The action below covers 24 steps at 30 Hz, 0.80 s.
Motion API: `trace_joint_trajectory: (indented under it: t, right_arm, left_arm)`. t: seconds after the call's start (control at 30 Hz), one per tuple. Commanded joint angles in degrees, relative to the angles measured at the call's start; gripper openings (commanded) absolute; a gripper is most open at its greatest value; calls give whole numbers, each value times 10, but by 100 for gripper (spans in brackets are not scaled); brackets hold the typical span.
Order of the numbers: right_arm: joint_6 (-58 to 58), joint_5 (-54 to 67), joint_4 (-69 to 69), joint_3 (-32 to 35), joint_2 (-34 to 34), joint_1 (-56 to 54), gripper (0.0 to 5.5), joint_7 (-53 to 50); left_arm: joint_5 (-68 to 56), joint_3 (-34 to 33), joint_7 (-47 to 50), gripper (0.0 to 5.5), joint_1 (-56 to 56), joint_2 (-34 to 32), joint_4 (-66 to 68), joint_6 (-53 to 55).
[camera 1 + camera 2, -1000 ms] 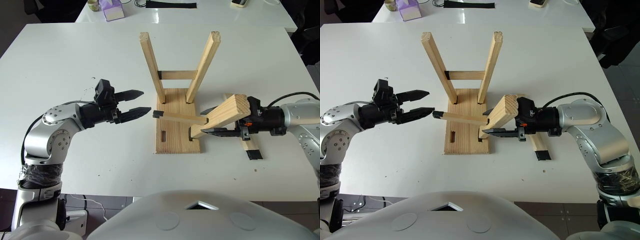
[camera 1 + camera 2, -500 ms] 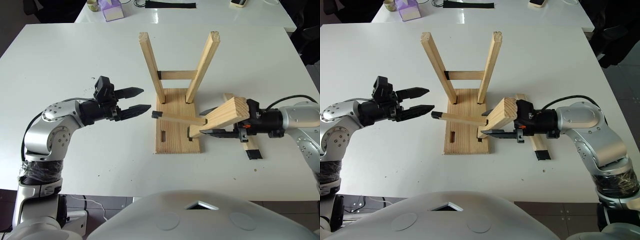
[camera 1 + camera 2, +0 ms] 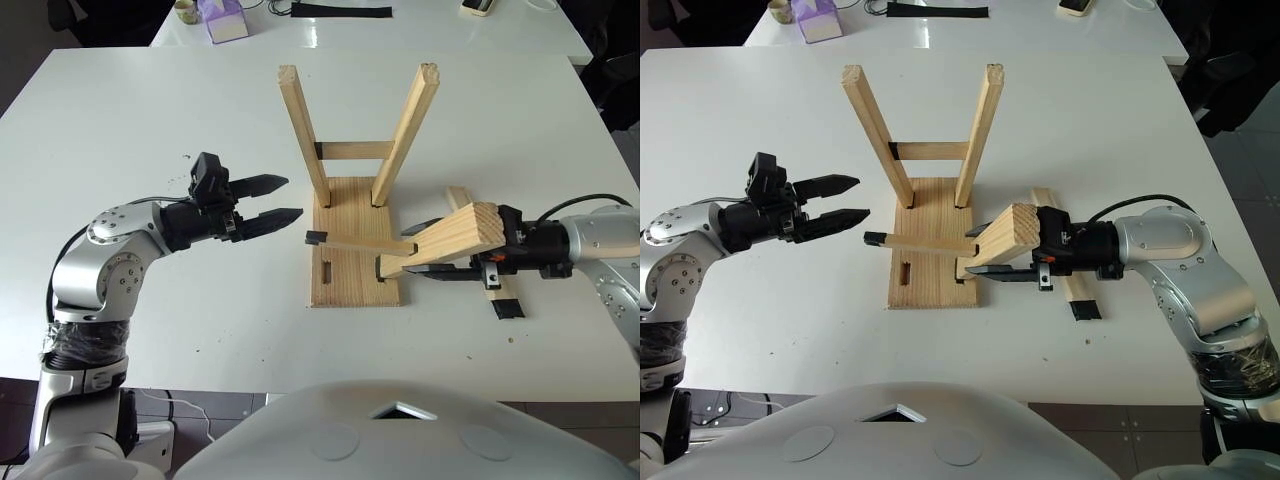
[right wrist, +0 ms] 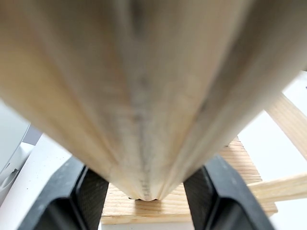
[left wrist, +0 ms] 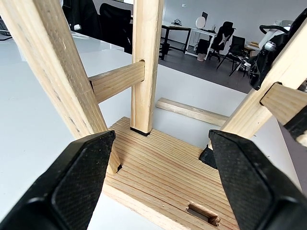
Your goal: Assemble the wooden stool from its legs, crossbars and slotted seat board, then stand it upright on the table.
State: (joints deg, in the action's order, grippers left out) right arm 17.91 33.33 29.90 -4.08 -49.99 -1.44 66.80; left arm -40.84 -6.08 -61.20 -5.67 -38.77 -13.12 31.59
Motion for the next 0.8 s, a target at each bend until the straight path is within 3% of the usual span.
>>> trace_joint_trajectory:
  t: [0.03, 0.47, 0.8]
  right_arm:
    - [14, -37, -19, -21, -24, 27, 204, 11]
    - [35, -5, -5, -4, -36, 0, 204, 5]
    - [16, -85, -81, -92, -4, -18, 204, -1]
  left_arm:
    - [9, 2, 0, 363, -5, -1, 3, -5]
    - [13, -1, 11, 363, -1, 6, 8, -13]
    - [25, 6, 12, 363, -15, 11, 19, -15]
